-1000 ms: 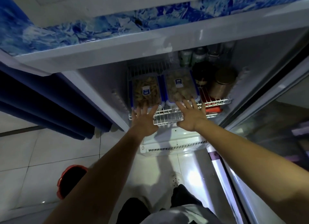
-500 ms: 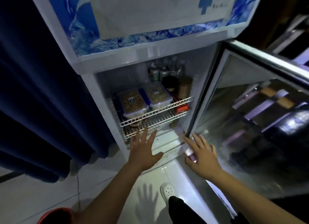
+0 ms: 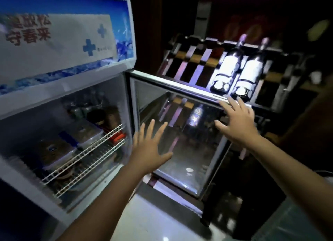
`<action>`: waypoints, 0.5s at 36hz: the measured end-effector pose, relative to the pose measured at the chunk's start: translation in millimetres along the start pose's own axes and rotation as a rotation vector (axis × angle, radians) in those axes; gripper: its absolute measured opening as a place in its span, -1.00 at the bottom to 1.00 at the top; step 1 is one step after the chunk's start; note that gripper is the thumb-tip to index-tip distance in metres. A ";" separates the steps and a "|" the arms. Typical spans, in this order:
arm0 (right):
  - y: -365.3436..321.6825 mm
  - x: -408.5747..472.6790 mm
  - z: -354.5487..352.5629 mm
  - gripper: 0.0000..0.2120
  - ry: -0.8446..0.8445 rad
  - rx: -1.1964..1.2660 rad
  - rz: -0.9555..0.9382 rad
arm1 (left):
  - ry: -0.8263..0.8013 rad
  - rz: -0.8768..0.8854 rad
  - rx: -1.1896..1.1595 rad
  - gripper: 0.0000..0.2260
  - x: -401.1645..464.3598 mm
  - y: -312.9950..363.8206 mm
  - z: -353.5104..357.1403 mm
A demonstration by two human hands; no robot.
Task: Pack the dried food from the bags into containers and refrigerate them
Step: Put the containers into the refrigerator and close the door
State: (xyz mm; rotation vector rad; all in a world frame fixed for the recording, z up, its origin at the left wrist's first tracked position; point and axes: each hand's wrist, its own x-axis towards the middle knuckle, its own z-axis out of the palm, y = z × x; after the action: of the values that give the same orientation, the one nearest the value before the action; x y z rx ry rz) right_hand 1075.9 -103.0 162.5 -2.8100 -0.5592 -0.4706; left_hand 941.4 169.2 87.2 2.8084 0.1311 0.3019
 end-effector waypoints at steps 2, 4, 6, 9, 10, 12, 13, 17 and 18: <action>24.9 13.9 -0.1 -0.32 -0.027 -0.033 0.041 | 0.001 0.048 0.019 -0.07 19.0 24.5 -4.7; 45.2 23.4 2.5 -0.34 -0.064 -0.048 0.095 | -0.014 0.083 0.034 -0.06 36.5 45.6 -9.0; 63.4 28.7 6.9 -0.33 -0.129 -0.064 0.134 | -0.040 0.114 0.057 -0.07 53.3 63.9 -10.5; 83.2 29.4 15.0 -0.27 -0.184 -0.028 0.122 | -0.063 0.171 0.109 -0.09 82.4 86.7 -10.2; 86.4 28.6 17.8 -0.25 -0.175 -0.006 0.109 | -0.068 0.185 0.120 -0.09 92.9 93.8 -9.8; 88.3 28.0 21.8 -0.27 -0.128 0.042 0.098 | -0.077 0.194 0.130 -0.09 114.6 107.1 -8.7; 87.6 28.1 22.6 -0.29 -0.103 0.065 0.100 | -0.081 0.192 0.137 -0.09 125.2 113.5 -7.9; 86.3 18.7 24.8 -0.36 -0.031 0.144 0.063 | -0.096 0.208 0.174 -0.09 157.8 133.5 -0.8; 87.2 13.6 25.1 -0.38 -0.002 0.181 0.037 | -0.107 0.217 0.190 -0.11 163.0 135.3 1.7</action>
State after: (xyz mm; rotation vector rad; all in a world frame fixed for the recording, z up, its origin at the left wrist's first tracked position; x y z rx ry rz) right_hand 1129.8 -169.6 129.6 -2.6434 -0.5211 -0.3895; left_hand 1108.2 60.6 159.8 3.0242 -0.1803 0.1962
